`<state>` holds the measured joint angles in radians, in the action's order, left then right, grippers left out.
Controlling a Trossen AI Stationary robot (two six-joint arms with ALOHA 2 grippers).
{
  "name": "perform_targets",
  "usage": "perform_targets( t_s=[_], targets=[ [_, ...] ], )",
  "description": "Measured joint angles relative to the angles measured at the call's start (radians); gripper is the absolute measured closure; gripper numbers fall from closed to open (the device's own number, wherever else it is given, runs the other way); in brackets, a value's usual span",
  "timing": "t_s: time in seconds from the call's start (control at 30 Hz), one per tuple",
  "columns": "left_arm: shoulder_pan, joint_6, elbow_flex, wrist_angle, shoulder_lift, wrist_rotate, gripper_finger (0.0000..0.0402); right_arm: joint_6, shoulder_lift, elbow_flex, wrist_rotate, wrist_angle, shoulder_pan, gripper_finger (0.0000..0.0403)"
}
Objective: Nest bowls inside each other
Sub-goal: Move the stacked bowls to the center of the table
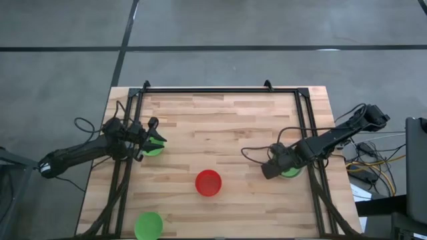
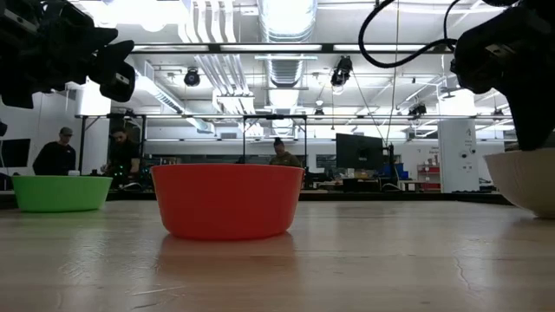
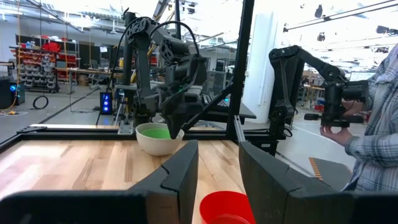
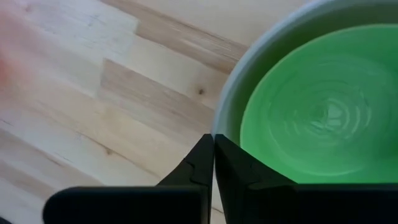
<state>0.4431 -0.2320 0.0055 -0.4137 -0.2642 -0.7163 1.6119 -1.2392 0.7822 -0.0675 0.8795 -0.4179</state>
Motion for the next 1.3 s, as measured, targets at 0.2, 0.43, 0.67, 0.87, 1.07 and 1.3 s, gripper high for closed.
perform_targets(
  t_s=[0.2,0.43,0.67,0.87,1.07,1.3],
  targets=[
    [0.0,0.0,0.0,0.0,0.0,0.0,0.028,-0.032,0.0,0.0,-0.011,-0.042,0.023,0.0395],
    [-0.001,0.0,0.0,0.0,0.0,0.0,0.028,-0.096,-0.009,0.0,-0.012,-0.103,0.075,0.0395],
    [-0.001,0.0,0.0,0.0,0.0,0.0,0.028,-0.158,-0.071,0.001,0.036,-0.168,0.115,0.0395],
    [-0.001,0.0,0.0,0.005,0.0,0.0,0.028,-0.195,-0.064,0.044,0.014,-0.095,0.124,0.0394],
    [-0.001,0.0,0.0,0.004,0.0,0.0,0.028,-0.181,-0.056,0.093,-0.011,0.041,0.124,0.0394],
    [-0.001,0.0,0.0,0.004,-0.001,0.0,0.028,-0.15,-0.043,0.092,-0.002,0.104,0.124,0.0394]
  ],
)
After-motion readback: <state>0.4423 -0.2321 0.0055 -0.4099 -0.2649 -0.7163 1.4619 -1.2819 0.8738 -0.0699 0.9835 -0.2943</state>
